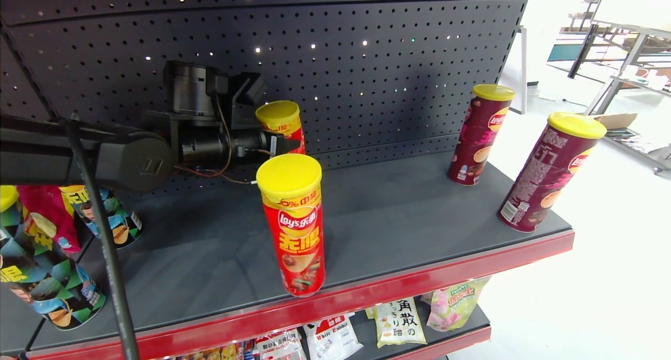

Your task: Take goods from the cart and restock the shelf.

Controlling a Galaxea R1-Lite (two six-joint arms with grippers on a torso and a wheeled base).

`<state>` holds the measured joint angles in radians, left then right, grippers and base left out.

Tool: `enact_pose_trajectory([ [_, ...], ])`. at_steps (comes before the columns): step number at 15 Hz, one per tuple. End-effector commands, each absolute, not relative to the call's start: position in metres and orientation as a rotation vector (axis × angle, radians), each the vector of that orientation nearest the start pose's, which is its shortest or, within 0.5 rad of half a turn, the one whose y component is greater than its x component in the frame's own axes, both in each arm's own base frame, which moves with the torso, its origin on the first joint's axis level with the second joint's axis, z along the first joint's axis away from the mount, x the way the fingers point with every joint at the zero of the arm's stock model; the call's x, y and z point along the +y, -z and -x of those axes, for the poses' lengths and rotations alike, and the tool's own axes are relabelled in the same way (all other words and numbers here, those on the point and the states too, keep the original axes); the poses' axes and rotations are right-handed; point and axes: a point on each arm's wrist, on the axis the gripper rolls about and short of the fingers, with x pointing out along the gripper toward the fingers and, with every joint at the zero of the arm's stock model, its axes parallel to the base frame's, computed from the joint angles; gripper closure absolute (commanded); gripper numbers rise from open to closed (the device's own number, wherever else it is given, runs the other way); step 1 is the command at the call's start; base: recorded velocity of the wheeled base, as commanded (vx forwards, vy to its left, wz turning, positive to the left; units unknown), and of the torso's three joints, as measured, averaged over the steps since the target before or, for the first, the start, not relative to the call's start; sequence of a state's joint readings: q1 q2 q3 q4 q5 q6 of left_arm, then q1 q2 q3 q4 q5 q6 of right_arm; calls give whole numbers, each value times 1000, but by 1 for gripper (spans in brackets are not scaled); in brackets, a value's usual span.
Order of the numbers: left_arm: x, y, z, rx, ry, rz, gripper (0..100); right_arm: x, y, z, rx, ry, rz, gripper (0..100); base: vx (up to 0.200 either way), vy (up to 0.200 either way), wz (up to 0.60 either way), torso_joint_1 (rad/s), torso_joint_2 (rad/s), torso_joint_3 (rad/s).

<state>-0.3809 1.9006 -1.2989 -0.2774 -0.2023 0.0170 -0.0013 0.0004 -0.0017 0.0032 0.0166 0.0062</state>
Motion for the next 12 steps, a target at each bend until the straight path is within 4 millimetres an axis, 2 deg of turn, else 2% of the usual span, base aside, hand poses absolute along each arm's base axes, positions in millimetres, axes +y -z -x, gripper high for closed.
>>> enact_pose_trajectory([
  [1, -146, -214, -352, 324, 582, -46, 100, 0, -76, 23, 2, -15, -6, 0, 0, 0, 0, 0, 0, 0],
  [11, -147, -211, -352, 334, 583, -44, 100, 0, -76, 23, 2, -17, -6, 0, 0, 0, 0, 0, 0, 0],
  [12, -147, -211, -352, 335, 583, -45, 0, 0, -76, 23, 2, -15, -6, 0, 0, 0, 0, 0, 0, 0],
])
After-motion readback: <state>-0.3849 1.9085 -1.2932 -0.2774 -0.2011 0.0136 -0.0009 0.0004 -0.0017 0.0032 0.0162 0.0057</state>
